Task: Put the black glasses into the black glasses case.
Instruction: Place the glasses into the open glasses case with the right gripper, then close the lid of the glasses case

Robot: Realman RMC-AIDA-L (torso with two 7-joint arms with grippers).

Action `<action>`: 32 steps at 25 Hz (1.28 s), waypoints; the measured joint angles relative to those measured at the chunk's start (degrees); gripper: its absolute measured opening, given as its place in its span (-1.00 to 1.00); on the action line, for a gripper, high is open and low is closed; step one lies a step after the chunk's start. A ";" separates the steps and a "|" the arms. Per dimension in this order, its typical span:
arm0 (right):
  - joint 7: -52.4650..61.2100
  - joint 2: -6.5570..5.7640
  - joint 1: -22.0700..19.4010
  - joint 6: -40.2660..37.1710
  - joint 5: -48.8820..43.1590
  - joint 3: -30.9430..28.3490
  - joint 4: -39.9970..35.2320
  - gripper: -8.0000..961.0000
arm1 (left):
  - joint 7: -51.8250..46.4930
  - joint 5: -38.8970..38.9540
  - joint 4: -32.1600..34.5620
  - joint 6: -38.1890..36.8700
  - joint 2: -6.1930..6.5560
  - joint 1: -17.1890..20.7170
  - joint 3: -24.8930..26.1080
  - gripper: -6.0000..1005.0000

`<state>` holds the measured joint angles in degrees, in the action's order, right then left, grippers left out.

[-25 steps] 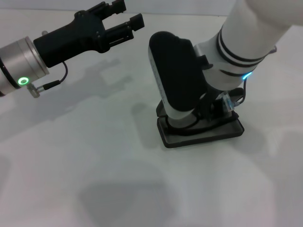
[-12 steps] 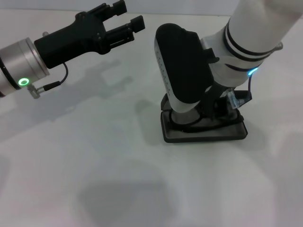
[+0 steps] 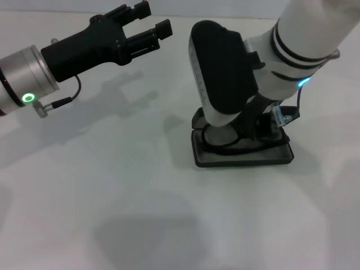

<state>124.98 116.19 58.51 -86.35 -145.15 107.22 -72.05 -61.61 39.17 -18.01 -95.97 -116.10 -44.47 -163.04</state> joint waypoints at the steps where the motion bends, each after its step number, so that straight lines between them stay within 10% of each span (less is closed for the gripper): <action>1: -0.08 0.00 -0.01 -0.09 0.17 -0.56 0.28 -0.94 | 0.00 0.00 0.00 0.01 0.00 0.00 0.00 0.59; 32: -10.01 -0.80 2.62 -10.72 5.32 -39.76 19.36 -0.94 | -1.16 0.11 0.00 0.53 0.38 -0.43 0.00 0.59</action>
<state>114.98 115.39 61.13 -97.07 -139.83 67.47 -52.70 -62.77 39.28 -18.02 -95.44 -115.72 -44.91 -163.04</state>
